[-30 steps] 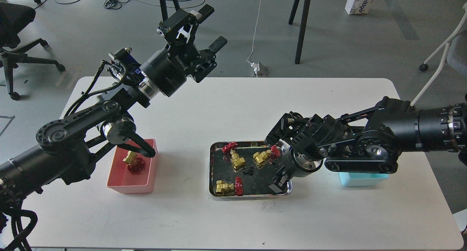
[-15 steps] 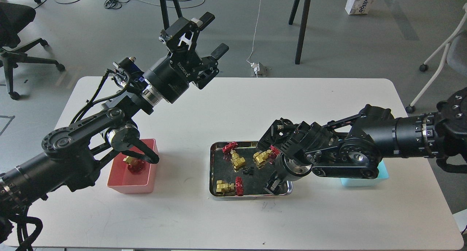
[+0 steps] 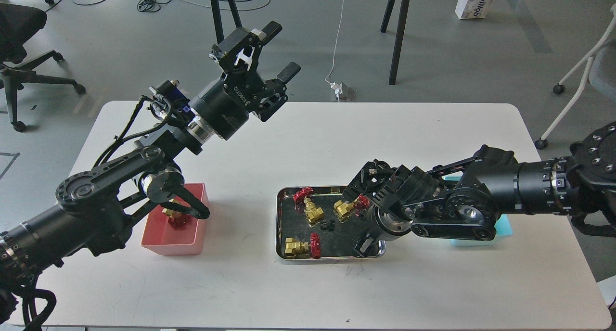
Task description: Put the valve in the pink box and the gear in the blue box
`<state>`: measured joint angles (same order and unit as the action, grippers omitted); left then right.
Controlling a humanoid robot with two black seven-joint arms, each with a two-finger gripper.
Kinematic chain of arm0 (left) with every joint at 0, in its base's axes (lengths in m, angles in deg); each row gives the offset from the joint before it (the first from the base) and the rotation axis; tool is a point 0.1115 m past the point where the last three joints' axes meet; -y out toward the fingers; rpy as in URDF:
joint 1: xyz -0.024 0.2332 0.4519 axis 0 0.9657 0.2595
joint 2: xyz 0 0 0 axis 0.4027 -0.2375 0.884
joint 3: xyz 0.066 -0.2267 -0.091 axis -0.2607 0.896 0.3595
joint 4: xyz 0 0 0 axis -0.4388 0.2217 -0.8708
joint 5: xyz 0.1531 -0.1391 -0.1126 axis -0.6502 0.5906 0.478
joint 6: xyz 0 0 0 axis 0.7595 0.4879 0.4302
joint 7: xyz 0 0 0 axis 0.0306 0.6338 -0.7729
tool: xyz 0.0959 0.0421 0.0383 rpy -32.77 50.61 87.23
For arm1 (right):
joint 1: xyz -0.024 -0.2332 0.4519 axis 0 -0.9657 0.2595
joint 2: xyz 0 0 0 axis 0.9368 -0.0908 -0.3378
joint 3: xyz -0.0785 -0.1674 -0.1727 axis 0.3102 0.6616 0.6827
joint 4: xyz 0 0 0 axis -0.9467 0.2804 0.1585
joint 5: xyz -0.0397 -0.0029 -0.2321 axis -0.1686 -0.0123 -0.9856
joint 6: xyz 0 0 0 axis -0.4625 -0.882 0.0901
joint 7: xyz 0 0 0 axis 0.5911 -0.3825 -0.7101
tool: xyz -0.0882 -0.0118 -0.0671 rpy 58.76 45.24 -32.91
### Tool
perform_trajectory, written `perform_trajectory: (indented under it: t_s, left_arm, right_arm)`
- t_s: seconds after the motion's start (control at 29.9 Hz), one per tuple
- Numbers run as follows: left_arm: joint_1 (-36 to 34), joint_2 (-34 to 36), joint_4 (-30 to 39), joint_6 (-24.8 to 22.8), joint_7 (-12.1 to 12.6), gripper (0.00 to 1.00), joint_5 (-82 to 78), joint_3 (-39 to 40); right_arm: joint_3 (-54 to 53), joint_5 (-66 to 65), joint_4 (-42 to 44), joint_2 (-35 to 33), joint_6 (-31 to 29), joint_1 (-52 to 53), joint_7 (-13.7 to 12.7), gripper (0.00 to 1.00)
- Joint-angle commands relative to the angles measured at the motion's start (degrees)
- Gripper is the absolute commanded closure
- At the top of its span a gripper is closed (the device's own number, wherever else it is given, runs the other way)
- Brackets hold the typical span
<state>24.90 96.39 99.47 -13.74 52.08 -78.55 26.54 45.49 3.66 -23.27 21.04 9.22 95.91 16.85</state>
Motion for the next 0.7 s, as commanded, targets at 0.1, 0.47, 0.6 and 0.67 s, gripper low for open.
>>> perform_trajectory:
  t_s: [0.1, 0.47, 0.6, 0.67]
  left_arm:
    - [0.5, 0.0, -0.2, -0.1, 0.0, 0.14, 0.0, 0.0]
    - [1.0, 0.0, -0.4, -0.3, 0.0, 0.13, 0.0, 0.0]
    - [1.2, 0.0, -0.4, -0.3, 0.0, 0.13, -0.1, 0.0]
    - [1.3, 0.0, -0.4, -0.3, 0.0, 0.13, -0.1, -0.1]
  right_arm:
    - [-0.3, 0.3, -0.1, 1.2, 0.0, 0.1, 0.0, 0.45]
    - [0.0, 0.1, 0.1, 1.8, 0.0, -0.9, -0.4, 0.47]
    - [0.0, 0.1, 0.3, 1.8, 0.0, -1.0, -0.4, 0.48]
    - [0.0, 0.1, 0.3, 1.8, 0.0, -1.0, -0.5, 0.48]
